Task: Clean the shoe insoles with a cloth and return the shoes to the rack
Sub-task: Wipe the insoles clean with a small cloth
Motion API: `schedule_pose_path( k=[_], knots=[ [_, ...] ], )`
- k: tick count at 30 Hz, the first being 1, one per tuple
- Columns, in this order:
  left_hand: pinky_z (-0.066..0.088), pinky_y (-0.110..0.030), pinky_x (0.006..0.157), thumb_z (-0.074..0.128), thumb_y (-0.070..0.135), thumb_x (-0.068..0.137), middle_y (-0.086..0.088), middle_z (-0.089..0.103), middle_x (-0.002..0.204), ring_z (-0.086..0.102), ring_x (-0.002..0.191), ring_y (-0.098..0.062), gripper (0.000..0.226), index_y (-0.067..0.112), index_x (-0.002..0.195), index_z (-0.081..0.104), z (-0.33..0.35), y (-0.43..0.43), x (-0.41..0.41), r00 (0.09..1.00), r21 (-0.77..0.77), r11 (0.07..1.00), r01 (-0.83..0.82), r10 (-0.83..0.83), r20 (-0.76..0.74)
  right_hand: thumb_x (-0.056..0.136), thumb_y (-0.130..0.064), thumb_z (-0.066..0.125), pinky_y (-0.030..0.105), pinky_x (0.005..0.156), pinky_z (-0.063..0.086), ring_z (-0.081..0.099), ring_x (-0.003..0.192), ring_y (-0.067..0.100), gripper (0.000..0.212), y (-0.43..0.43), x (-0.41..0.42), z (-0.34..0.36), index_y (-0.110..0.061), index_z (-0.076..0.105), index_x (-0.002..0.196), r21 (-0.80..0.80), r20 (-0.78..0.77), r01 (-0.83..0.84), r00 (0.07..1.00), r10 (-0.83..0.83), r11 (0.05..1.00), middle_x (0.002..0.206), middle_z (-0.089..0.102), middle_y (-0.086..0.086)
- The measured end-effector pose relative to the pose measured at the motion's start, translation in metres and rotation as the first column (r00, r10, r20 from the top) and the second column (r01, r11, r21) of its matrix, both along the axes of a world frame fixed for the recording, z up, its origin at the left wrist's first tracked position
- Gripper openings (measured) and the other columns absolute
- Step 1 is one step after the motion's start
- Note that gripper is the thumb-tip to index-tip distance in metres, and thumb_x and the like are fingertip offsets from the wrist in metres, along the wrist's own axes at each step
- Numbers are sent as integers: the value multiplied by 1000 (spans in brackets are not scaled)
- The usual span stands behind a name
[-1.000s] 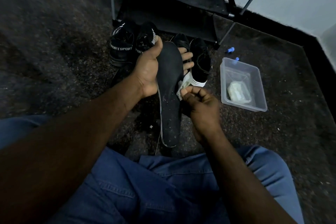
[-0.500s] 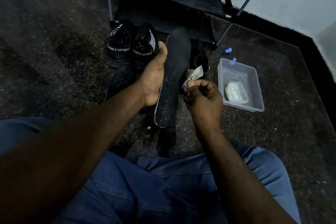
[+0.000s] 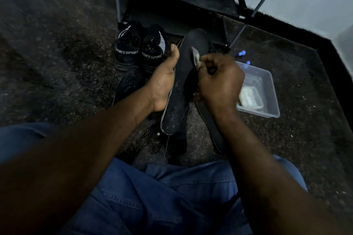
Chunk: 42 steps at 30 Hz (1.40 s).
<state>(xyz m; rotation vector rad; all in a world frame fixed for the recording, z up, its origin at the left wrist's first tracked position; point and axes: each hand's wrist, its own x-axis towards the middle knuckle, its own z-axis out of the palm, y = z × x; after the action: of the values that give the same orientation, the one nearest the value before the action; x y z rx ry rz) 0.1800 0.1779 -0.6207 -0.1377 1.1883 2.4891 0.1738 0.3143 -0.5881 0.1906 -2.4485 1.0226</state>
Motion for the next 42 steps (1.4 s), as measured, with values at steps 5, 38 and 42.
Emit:
schedule_pose_path(
  k=[5, 38, 42],
  knots=[
    [53, -49, 105, 23, 72, 103, -12, 66, 139, 63, 128, -31, 76, 18, 147, 55, 6, 2, 2, 1000, -43, 999, -2, 2, 1, 82, -10, 69, 13, 72, 41, 67, 80, 18, 17, -1, -2, -3, -17, 81, 90, 195, -64, -35, 997, 48, 980, 91, 72, 2],
    [51, -44, 109, 28, 74, 100, -6, 72, 130, 68, 122, -23, 78, 16, 137, 66, 1, 1, -3, 992, -204, 972, -119, 126, 19, 74, 3, 71, 20, 82, 47, 69, 81, 22, 22, -7, 24, -7, -14, 81, 86, 224, 18, -145, 989, 145, 964, 89, 75, 4],
    [55, -39, 100, 31, 74, 99, -4, 74, 125, 71, 116, -22, 77, 16, 138, 64, 1, -1, -4, 991, -244, 961, -128, 135, 14, 76, 1, 71, 22, 80, 48, 68, 80, 21, 20, -11, 22, -7, -14, 80, 85, 225, -14, -179, 982, 186, 958, 87, 74, 3]
  ],
)
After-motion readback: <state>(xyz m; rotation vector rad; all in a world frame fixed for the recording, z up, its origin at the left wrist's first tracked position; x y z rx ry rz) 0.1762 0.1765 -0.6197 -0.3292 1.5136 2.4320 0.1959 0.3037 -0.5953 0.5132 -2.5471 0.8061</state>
